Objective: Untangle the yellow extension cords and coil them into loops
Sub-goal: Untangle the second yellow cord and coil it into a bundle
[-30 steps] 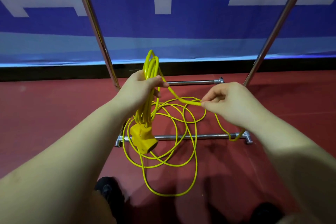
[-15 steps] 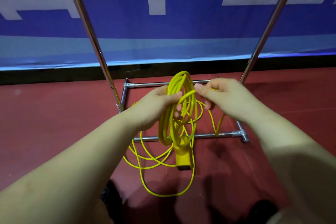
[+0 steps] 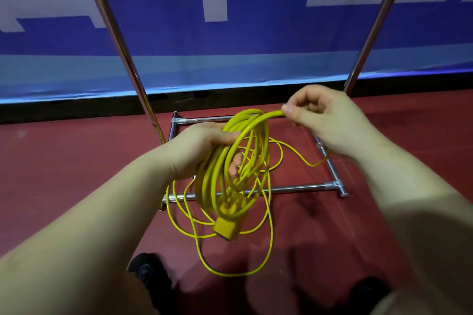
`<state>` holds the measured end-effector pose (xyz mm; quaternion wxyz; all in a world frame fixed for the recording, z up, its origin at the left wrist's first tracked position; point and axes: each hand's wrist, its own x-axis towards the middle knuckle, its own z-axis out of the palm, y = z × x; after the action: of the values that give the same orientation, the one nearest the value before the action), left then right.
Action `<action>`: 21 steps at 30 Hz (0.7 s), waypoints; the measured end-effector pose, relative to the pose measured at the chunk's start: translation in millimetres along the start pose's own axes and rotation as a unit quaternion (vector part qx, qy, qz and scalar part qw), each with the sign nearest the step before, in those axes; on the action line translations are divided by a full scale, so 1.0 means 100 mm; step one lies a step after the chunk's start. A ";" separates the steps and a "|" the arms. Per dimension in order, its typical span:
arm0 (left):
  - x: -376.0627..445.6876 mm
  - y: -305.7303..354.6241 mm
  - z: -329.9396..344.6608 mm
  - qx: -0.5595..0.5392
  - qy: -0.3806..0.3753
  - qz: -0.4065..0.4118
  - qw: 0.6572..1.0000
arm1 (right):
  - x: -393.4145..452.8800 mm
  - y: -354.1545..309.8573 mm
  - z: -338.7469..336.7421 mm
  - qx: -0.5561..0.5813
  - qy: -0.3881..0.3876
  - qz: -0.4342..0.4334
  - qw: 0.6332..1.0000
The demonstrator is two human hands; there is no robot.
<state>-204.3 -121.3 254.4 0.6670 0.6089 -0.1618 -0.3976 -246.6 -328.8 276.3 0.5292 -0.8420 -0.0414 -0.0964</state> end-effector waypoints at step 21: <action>-0.01 0.03 -0.07 -0.002 0.135 0.041 0.990 | -0.01 0.18 -0.05 0.018 0.059 0.037 0.997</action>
<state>-198.8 -115.8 255.8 0.6999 0.6485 -0.0945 -0.2839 -244.6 -341.1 262.1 0.5491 -0.8260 0.0197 -0.1256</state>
